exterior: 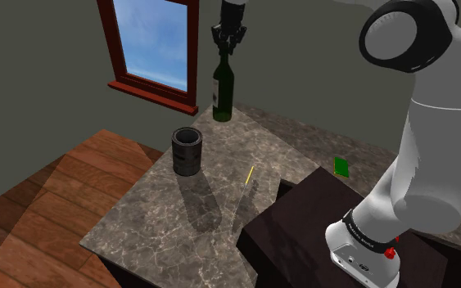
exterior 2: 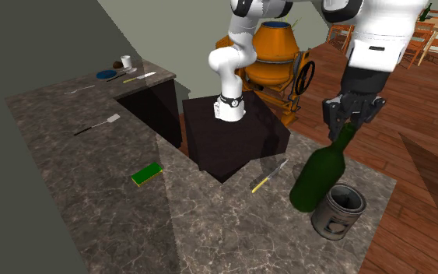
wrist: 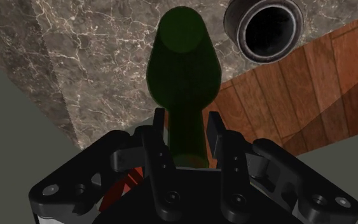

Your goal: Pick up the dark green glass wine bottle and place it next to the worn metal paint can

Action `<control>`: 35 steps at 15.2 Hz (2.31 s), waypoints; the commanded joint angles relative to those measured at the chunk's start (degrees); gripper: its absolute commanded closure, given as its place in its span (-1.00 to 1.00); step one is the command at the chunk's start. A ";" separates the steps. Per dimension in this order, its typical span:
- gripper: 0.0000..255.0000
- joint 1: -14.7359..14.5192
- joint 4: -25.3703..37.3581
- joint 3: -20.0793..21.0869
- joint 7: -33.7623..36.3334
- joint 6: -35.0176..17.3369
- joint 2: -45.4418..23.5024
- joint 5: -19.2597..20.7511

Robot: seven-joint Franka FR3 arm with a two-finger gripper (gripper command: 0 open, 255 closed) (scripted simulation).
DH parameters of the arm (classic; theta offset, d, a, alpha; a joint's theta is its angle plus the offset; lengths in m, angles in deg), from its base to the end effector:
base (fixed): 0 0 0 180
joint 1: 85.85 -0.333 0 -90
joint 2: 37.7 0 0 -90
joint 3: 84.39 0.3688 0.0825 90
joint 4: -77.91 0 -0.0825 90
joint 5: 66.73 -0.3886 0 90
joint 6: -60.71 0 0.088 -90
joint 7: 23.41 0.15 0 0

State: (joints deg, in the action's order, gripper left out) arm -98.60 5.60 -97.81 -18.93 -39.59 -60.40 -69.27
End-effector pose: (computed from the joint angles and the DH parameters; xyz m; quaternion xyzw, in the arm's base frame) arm 0.7119 0.0299 0.5541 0.9978 -0.0367 0.0520 0.0206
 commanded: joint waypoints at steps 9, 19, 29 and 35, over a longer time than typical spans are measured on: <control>1.00 -0.46 -8.91 0.08 0.15 -8.25 0.71 0.15; 1.00 -0.63 -15.41 0.26 0.19 -15.56 -0.13 -0.06; 1.00 -0.58 -20.16 0.53 0.07 -22.33 -2.20 -0.56; 1.00 -0.46 -22.28 0.77 -0.07 -26.17 -3.95 -0.99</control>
State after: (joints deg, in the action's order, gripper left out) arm -99.08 -16.26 -97.08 -18.97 -65.02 -64.09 -70.18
